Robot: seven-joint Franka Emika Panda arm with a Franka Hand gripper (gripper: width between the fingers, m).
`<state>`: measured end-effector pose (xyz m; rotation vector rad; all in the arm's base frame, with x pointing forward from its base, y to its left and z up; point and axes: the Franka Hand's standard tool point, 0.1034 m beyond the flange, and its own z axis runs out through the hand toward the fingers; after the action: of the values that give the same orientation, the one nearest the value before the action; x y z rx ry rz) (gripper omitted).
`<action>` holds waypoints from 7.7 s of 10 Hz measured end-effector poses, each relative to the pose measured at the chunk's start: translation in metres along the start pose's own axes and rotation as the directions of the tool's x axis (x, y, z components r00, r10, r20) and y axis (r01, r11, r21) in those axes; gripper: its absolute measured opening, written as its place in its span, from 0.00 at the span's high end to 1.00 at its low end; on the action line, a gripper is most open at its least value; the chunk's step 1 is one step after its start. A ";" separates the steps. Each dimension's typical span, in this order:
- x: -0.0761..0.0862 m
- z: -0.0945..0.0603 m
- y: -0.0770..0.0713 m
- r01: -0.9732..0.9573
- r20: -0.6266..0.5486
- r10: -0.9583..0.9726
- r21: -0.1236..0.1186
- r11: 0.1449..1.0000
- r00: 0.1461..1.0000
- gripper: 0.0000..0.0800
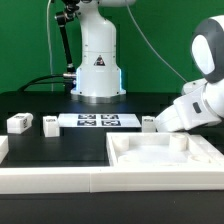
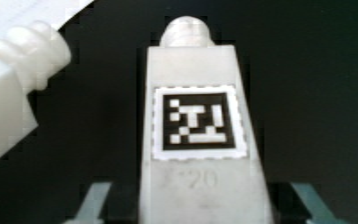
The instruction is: Assemble square table
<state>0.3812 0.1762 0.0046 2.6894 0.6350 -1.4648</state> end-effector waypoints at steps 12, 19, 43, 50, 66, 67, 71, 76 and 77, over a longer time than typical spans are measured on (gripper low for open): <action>-0.062 -0.075 0.056 0.082 -0.259 -0.078 0.005 0.997 0.963 0.64; -0.067 -0.111 0.093 0.037 -0.686 -0.063 -0.052 0.998 0.725 0.64; -0.040 -0.199 0.126 -0.084 -0.957 -0.079 -0.107 0.991 0.279 0.64; -0.019 -0.222 0.110 -0.056 -0.959 -0.075 -0.094 0.994 0.272 0.64; 0.008 -0.259 0.125 -0.097 -0.985 -0.095 -0.110 0.989 0.141 0.64; 0.009 -0.257 0.128 -0.111 -0.988 -0.095 -0.109 0.988 0.124 0.64; 0.015 -0.248 0.127 -0.105 -0.986 -0.090 -0.105 0.989 0.138 0.64; 0.023 -0.237 0.128 -0.100 -0.985 -0.084 -0.100 0.990 0.152 0.64; 0.024 -0.236 0.127 -0.100 -0.985 -0.084 -0.100 0.990 0.151 0.64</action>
Offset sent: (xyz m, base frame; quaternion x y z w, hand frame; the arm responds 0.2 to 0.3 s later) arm 0.0132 -0.0370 0.0621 0.0593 -0.0524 -0.0294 0.9964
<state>0.6276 0.1156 0.0948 3.1289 0.6102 0.7235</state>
